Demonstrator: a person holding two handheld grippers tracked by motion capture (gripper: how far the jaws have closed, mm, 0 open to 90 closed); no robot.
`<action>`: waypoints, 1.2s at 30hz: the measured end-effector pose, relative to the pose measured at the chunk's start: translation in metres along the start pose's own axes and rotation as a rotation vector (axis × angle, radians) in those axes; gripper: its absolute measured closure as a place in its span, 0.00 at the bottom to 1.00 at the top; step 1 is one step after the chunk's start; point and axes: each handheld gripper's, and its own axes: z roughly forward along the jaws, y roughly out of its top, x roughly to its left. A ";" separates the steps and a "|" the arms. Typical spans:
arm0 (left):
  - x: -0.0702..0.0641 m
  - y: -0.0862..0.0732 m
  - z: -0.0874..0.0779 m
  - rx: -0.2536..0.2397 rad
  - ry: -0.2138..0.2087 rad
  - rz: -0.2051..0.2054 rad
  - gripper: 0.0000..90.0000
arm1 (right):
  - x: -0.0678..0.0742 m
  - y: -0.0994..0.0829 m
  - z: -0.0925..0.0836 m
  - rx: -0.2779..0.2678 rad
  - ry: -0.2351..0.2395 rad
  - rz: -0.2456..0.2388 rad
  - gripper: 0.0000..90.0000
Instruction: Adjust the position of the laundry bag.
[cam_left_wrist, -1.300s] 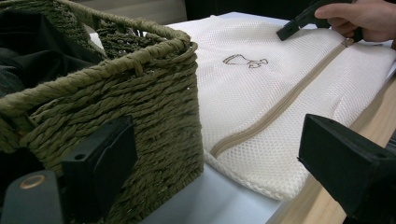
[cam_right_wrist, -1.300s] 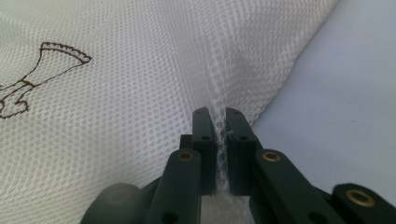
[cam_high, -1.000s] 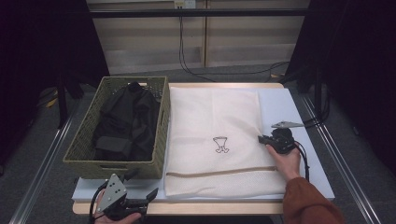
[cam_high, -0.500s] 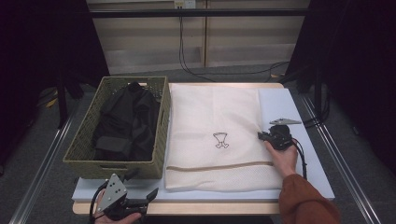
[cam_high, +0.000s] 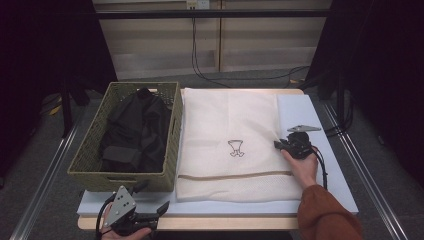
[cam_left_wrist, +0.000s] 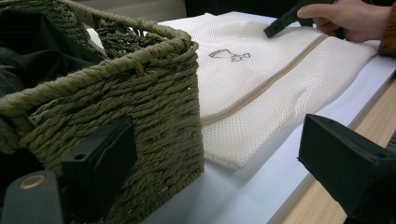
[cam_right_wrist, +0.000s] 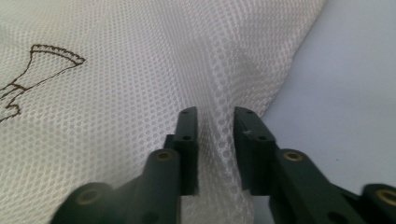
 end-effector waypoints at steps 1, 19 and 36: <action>0.000 0.000 0.000 0.000 0.000 0.000 0.12 | 0.000 0.000 -0.001 0.000 0.002 -0.004 0.77; 0.000 0.000 0.000 0.003 0.001 0.002 0.12 | 0.013 -0.029 -0.062 0.003 0.097 -0.025 0.45; 0.002 -0.002 0.001 -0.001 0.002 -0.005 0.12 | 0.014 -0.048 -0.071 0.056 0.065 -0.048 0.97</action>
